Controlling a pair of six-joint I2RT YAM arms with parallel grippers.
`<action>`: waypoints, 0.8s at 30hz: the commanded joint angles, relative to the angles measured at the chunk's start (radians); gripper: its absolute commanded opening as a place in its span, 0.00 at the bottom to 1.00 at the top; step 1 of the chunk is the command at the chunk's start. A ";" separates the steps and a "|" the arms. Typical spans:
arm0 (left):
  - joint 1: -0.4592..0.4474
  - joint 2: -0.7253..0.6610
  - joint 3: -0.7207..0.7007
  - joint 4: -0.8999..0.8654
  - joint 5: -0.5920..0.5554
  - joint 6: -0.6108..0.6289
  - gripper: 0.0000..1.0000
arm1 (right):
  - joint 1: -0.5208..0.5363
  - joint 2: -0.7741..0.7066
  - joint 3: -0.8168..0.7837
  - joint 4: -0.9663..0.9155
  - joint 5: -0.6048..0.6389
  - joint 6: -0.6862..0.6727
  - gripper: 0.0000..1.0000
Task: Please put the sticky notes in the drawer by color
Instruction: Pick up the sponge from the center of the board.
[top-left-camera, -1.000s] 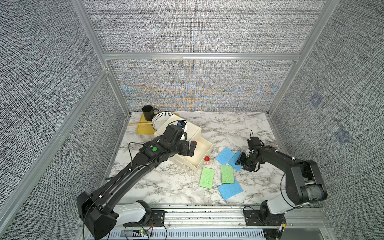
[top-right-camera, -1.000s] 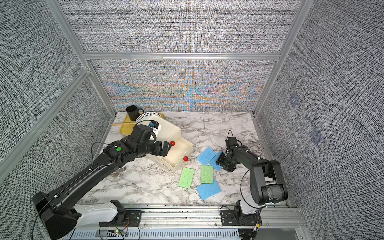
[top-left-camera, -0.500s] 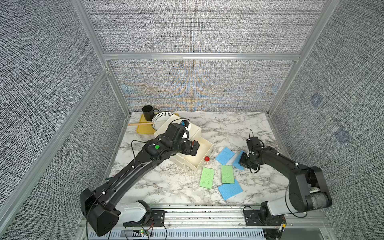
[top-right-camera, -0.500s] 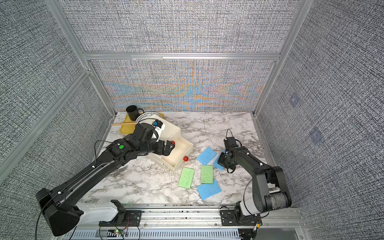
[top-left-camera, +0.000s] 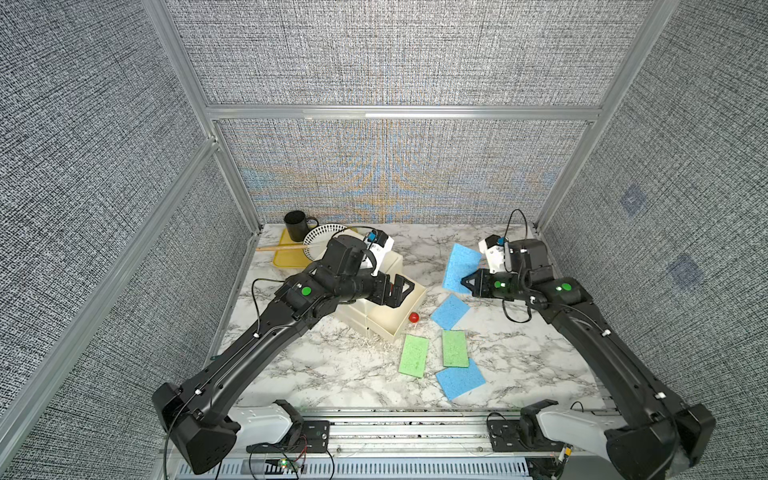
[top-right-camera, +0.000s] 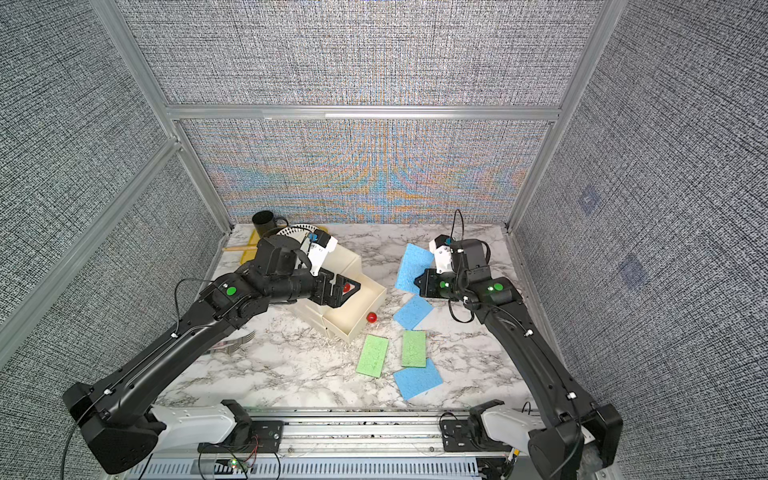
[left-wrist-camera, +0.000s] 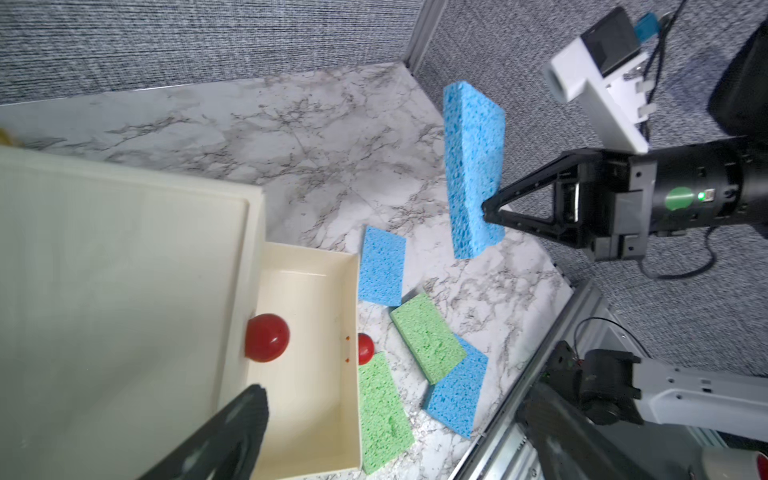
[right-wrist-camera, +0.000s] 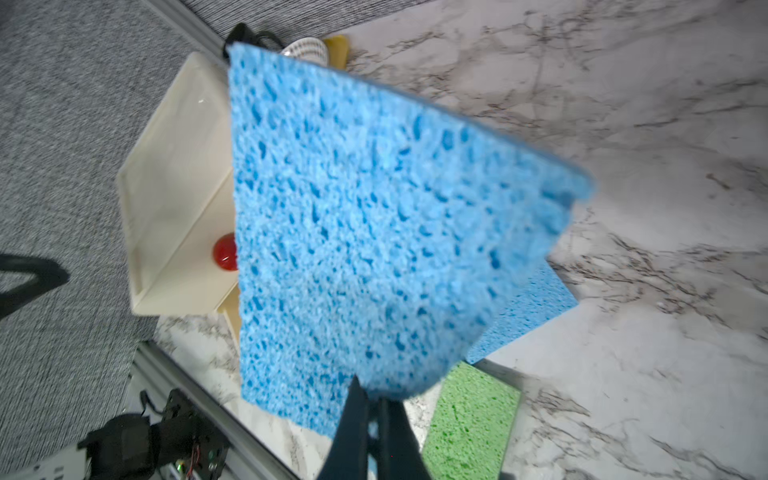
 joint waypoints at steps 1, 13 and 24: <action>0.001 0.026 0.038 0.078 0.147 -0.009 1.00 | 0.047 -0.028 0.001 -0.005 -0.075 -0.041 0.00; 0.001 0.150 0.112 0.060 0.195 -0.047 0.96 | 0.246 0.002 0.086 -0.023 -0.058 -0.092 0.00; 0.001 0.193 0.113 0.082 0.291 -0.069 0.26 | 0.339 0.027 0.150 -0.031 -0.014 -0.080 0.00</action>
